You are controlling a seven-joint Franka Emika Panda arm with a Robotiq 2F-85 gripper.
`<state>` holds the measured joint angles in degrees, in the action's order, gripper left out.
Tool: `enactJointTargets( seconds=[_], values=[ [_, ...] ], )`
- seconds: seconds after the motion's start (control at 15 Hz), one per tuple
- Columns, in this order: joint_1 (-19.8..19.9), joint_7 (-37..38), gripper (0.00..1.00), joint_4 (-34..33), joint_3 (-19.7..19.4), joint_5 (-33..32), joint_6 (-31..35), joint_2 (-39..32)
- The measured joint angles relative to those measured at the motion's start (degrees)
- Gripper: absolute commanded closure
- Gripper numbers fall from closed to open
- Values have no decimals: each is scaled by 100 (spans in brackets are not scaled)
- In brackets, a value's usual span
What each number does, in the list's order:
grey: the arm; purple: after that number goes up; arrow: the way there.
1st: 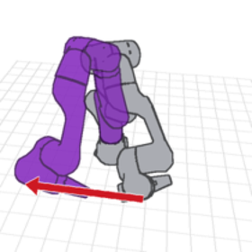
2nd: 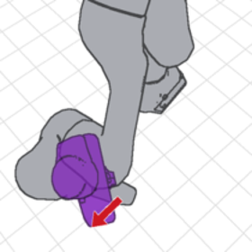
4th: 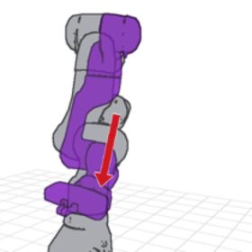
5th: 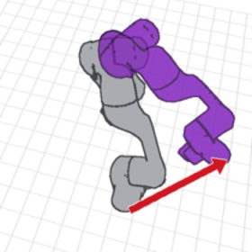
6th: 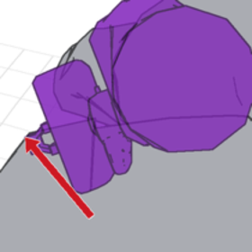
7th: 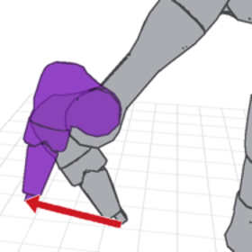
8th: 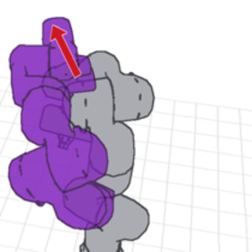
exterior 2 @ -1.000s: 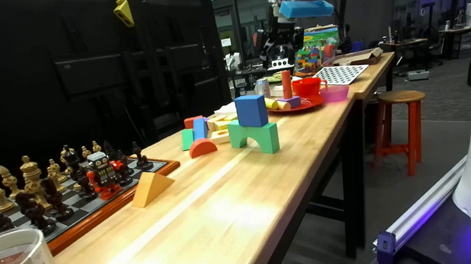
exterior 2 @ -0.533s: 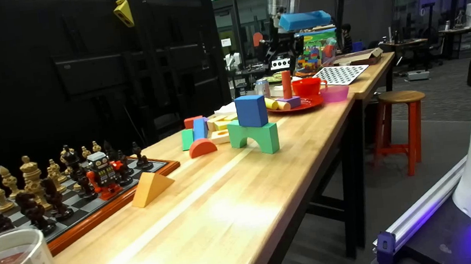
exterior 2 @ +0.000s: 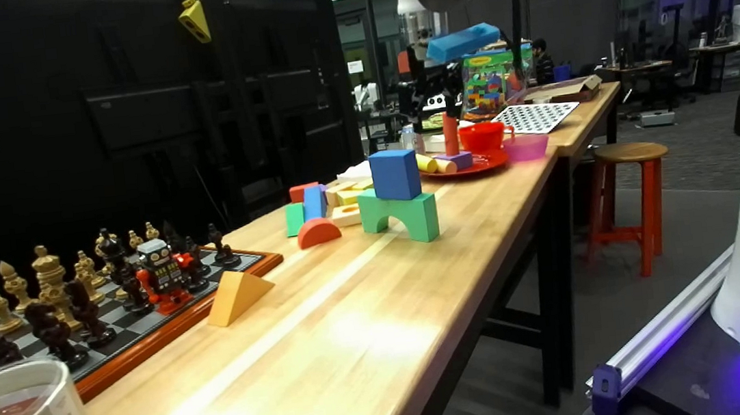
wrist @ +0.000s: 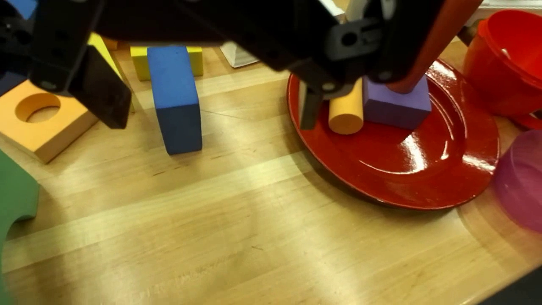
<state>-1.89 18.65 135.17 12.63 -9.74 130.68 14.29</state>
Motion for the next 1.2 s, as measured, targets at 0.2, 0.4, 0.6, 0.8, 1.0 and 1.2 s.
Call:
enactJointTargets(
  seconds=[0.2, 0.4, 0.6, 0.8, 1.0, 1.2],
  values=[
    [-12, -1, 0, -73, 4, -17, -72, -66],
    [-35, -57, 0, -73, -16, -17, -59, -70],
    [-76, -376, 0, -75, -38, -25, 92, -130],
    [-88, -744, 0, -129, -122, 6, 307, -279],
    [-114, -1135, 0, -315, -266, 127, 460, -561],
    [-156, -1467, 0, -673, -343, 273, 495, -970]
  ],
)
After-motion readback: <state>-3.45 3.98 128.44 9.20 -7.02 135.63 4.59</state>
